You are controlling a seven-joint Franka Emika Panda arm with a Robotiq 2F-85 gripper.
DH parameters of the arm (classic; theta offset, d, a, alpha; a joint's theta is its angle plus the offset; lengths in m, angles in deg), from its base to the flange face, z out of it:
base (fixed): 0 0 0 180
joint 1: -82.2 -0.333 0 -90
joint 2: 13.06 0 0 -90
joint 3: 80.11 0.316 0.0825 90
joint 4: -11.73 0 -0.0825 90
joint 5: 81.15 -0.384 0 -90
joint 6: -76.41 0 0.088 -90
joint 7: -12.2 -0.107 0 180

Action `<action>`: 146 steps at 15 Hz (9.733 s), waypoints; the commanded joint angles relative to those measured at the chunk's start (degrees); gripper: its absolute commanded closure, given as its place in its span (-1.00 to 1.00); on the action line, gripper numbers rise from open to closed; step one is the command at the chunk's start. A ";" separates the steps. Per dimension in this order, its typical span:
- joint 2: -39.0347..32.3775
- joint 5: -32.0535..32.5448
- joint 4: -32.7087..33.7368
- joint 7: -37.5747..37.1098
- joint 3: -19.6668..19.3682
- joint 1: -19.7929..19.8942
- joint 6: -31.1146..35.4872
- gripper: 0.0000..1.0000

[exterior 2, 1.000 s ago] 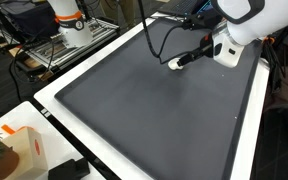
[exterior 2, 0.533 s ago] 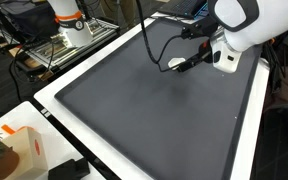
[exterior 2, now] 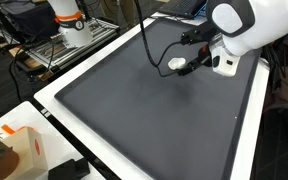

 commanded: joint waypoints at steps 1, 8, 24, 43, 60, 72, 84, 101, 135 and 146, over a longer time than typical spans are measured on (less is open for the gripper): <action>-1.88 0.33 2.02 0.80 -0.02 -0.15 0.65 -1.00; -1.81 -0.28 1.98 0.71 0.36 0.00 3.47 -1.00; -2.96 2.23 2.99 3.46 -0.49 -1.77 -6.43 -1.00; 13.12 -1.66 -15.08 2.12 -0.63 0.08 -1.27 -1.00; 18.64 -4.27 -30.00 -6.95 -1.96 -0.40 19.94 -1.00; 40.33 -5.08 -59.73 5.62 -0.47 2.22 34.89 -1.00; 48.62 -6.56 -76.82 0.54 -1.15 0.79 50.88 -1.00; 57.45 -13.54 -93.69 0.34 1.96 -0.83 78.77 -1.00; 56.73 23.81 -107.13 -24.95 -39.57 -41.96 111.11 -1.00; 47.72 20.04 -110.64 -28.81 -62.39 -70.76 116.61 -1.00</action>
